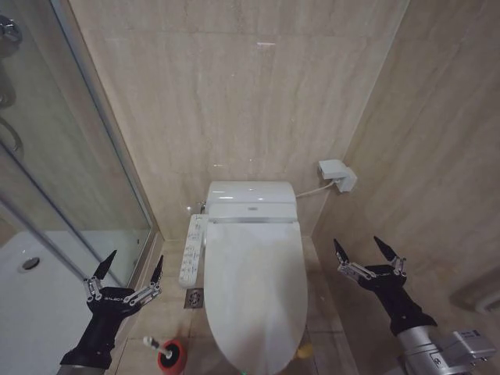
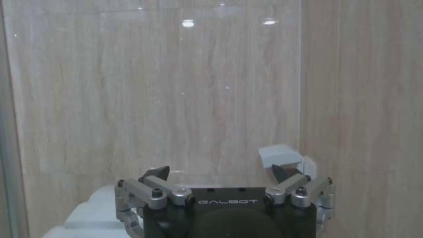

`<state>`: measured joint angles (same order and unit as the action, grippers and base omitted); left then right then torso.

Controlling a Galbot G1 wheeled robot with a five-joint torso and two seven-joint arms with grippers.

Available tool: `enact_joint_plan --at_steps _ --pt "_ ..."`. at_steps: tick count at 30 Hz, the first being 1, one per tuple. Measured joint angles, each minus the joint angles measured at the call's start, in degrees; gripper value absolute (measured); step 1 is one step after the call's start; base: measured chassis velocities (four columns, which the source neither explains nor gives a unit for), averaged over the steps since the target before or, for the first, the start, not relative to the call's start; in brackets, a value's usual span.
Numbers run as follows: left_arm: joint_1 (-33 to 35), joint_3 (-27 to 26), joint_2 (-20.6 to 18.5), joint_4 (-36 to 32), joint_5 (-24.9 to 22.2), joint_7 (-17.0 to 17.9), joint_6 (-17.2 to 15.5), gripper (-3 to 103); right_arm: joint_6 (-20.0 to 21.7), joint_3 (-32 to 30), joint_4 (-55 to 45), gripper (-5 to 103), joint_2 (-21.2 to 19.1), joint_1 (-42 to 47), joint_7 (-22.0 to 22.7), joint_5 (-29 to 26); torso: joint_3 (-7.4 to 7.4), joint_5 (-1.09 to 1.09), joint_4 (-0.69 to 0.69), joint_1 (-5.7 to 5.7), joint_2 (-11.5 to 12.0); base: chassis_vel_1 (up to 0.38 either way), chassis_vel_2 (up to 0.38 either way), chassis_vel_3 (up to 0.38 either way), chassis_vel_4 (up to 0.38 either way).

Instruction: Open the toilet lid, clean the toilet bowl with a toilet brush, close the toilet lid, and flush.

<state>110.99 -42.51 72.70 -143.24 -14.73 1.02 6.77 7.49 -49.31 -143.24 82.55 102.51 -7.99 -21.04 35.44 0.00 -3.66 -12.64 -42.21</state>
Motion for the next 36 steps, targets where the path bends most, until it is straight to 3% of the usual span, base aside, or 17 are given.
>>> enact_joint_plan --at_steps 36 --pt "0.0 0.0 0.0 0.0 0.0 0.0 0.0 100 0.0 0.0 0.0 100 0.0 0.0 0.0 0.0 -0.01 -0.01 -0.02 0.02 0.0 0.187 -0.193 -0.187 0.188"
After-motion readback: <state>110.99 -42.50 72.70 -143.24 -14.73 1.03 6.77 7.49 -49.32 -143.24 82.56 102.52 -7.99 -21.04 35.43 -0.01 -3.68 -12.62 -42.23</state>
